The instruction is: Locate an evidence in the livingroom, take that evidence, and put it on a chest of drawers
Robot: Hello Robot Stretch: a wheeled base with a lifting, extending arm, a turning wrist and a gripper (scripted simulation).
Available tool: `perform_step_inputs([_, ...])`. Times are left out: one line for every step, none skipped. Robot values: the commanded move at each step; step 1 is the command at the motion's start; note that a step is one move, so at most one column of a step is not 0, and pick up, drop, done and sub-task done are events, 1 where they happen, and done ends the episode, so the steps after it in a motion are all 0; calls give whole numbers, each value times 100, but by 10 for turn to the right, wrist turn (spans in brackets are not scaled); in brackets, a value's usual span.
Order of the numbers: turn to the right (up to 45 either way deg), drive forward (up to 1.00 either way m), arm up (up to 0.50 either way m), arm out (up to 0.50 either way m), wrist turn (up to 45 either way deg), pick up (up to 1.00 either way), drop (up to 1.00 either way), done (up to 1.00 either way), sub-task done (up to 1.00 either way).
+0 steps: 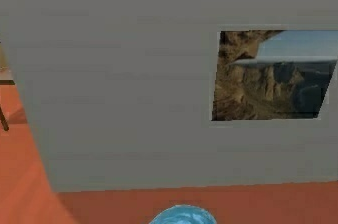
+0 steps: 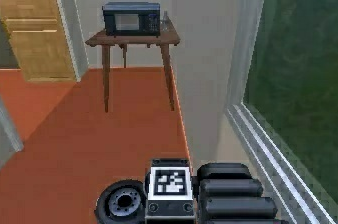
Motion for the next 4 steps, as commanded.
perform_step_inputs([0, 5, 0, 0, 0, 0, 0, 0, 0])
perform_step_inputs([450, 0, 0, 0, 0, 0, 0, 0, 0])
perform_step_inputs([240, 0, 0, 0, 0, 0, 0, 0, 0])
perform_step_inputs([0, 35, 0, 0, 0, 0, 0, 0, 0])
